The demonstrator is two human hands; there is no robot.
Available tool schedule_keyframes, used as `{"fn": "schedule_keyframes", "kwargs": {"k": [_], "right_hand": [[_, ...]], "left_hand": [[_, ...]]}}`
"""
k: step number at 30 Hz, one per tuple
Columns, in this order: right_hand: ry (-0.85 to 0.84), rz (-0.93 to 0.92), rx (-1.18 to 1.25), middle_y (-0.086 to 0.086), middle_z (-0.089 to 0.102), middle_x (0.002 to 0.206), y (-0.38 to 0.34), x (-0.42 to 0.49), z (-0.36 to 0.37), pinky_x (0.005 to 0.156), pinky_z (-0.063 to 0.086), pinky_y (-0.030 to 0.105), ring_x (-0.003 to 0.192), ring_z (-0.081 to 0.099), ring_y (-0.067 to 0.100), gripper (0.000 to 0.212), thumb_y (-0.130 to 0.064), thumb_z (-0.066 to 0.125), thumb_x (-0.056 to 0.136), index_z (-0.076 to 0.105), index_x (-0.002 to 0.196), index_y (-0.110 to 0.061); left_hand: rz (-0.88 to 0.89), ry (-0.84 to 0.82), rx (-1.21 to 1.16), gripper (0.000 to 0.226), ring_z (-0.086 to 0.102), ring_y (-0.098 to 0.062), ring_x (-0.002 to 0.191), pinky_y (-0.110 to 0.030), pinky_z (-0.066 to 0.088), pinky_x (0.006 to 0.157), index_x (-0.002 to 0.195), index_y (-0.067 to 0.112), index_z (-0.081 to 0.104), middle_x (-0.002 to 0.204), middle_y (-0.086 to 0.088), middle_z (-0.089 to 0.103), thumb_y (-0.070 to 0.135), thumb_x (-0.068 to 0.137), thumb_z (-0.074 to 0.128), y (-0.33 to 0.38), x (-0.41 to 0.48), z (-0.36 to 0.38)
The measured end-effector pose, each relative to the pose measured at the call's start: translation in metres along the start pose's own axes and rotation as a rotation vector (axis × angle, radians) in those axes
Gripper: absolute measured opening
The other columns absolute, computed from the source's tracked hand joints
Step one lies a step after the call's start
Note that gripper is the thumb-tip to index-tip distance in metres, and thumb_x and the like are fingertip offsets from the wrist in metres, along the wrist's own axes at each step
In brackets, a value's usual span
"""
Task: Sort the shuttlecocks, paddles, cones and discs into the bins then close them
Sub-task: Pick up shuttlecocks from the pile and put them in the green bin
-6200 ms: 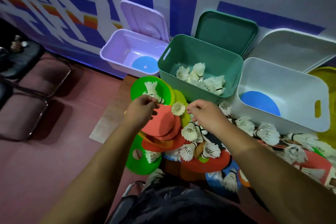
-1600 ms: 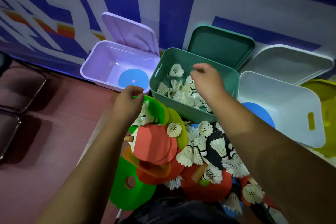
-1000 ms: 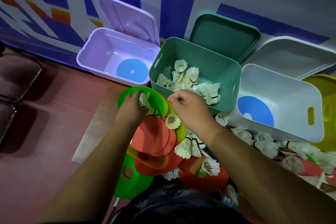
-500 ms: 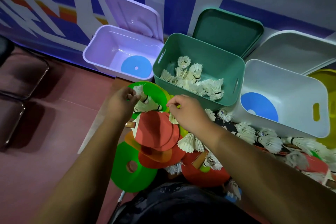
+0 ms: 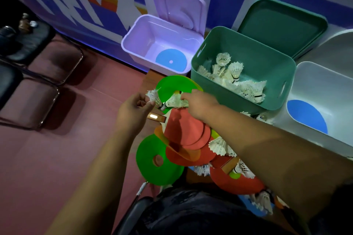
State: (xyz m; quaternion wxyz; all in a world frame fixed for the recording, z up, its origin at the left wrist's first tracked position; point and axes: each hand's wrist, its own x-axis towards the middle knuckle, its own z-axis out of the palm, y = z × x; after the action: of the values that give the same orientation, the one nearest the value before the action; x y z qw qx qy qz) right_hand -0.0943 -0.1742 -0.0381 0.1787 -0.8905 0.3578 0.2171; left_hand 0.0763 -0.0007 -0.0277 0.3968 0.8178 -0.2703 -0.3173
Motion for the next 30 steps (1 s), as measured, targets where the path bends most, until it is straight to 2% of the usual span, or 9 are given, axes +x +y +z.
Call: {"fn": "schedule_keyframes", "kwargs": {"k": [3, 7, 10, 13, 17, 20, 22, 25, 30], "right_hand": [[0.012, 0.01, -0.102, 0.012, 0.058, 0.118, 0.001, -0.005, 0.003, 0.077, 0.05, 0.04, 0.106, 0.064, 0.038, 0.033, -0.012, 0.053, 0.098, 0.056, 0.129, -0.024], [0.03, 0.04, -0.108, 0.014, 0.062, 0.117, 0.01, -0.012, 0.008, 0.08, 0.053, 0.042, 0.108, 0.066, 0.039, 0.027, -0.004, 0.054, 0.096, 0.066, 0.119, -0.012], [0.095, 0.077, 0.06, 0.017, 0.062, 0.121, 0.019, -0.019, 0.01, 0.093, 0.058, 0.044, 0.11, 0.066, 0.04, 0.03, -0.005, 0.06, 0.094, 0.072, 0.121, -0.006], [0.224, 0.095, 0.272, 0.014, 0.059, 0.128, 0.027, -0.037, 0.003, 0.096, 0.055, 0.042, 0.11, 0.065, 0.035, 0.034, -0.009, 0.061, 0.096, 0.072, 0.128, -0.009], [0.401, 0.087, 0.432, 0.003, 0.058, 0.113, 0.043, -0.076, -0.008, 0.08, 0.053, 0.035, 0.088, 0.062, 0.02, 0.019, -0.016, 0.062, 0.101, 0.074, 0.116, -0.016], [0.489, 0.105, 0.519, -0.006, 0.055, 0.105, 0.06, -0.105, -0.015, 0.072, 0.046, 0.029, 0.078, 0.057, 0.011, 0.014, -0.019, 0.062, 0.1, 0.073, 0.108, -0.019], [0.535, 0.145, 0.57, -0.01, 0.056, 0.105, 0.073, -0.123, -0.018, 0.073, 0.043, 0.023, 0.079, 0.054, 0.002, 0.013, -0.021, 0.062, 0.099, 0.072, 0.106, -0.023], [0.611, 0.245, 0.673, -0.015, 0.057, 0.105, 0.094, -0.148, -0.022, 0.075, 0.043, 0.017, 0.084, 0.055, -0.003, 0.012, -0.023, 0.064, 0.099, 0.073, 0.105, -0.028], [0.721, 0.42, 0.839, -0.014, 0.063, 0.104, 0.125, -0.179, -0.027, 0.082, 0.051, 0.025, 0.087, 0.063, 0.003, 0.014, -0.019, 0.065, 0.097, 0.074, 0.103, -0.028]], "left_hand": [[-0.023, 0.003, -0.012, 0.016, 0.061, -0.017, 0.068, -0.055, 0.057, 0.07, 0.09, 0.027, 0.065, 0.08, -0.003, 0.07, 0.039, 0.091, 0.075, -0.005, -0.009, 0.0], [-0.046, -0.02, -0.054, 0.023, 0.064, -0.016, 0.071, -0.052, 0.058, 0.069, 0.091, 0.025, 0.065, 0.08, 0.0, 0.069, 0.045, 0.086, 0.075, 0.0, -0.012, 0.008], [-0.003, -0.042, -0.058, 0.021, 0.06, -0.012, 0.064, -0.037, 0.049, 0.059, 0.089, 0.024, 0.065, 0.08, -0.003, 0.068, 0.042, 0.087, 0.076, 0.017, -0.01, 0.018], [0.046, -0.062, -0.08, 0.013, 0.058, -0.006, 0.051, -0.019, 0.043, 0.045, 0.089, 0.018, 0.065, 0.078, -0.004, 0.063, 0.023, 0.093, 0.077, 0.04, -0.008, 0.033], [0.102, -0.097, -0.097, 0.015, 0.056, -0.011, 0.054, -0.033, 0.049, 0.048, 0.087, 0.024, 0.065, 0.072, 0.009, 0.062, 0.027, 0.092, 0.078, 0.072, -0.003, 0.055], [0.186, -0.139, -0.084, 0.017, 0.058, -0.013, 0.062, -0.035, 0.05, 0.061, 0.084, 0.025, 0.064, 0.072, 0.011, 0.063, 0.029, 0.09, 0.079, 0.102, 0.002, 0.07], [0.236, -0.161, -0.092, 0.017, 0.06, -0.013, 0.067, -0.037, 0.053, 0.069, 0.085, 0.026, 0.064, 0.075, 0.011, 0.064, 0.03, 0.09, 0.08, 0.125, 0.005, 0.079], [0.296, -0.184, -0.077, 0.016, 0.062, -0.012, 0.071, -0.043, 0.058, 0.076, 0.087, 0.026, 0.065, 0.077, 0.011, 0.067, 0.032, 0.088, 0.079, 0.157, 0.012, 0.093], [0.32, -0.285, -0.105, 0.016, 0.073, -0.022, 0.08, -0.051, 0.063, 0.078, 0.092, 0.028, 0.065, 0.085, 0.008, 0.072, 0.038, 0.087, 0.077, 0.205, 0.021, 0.139]]}}
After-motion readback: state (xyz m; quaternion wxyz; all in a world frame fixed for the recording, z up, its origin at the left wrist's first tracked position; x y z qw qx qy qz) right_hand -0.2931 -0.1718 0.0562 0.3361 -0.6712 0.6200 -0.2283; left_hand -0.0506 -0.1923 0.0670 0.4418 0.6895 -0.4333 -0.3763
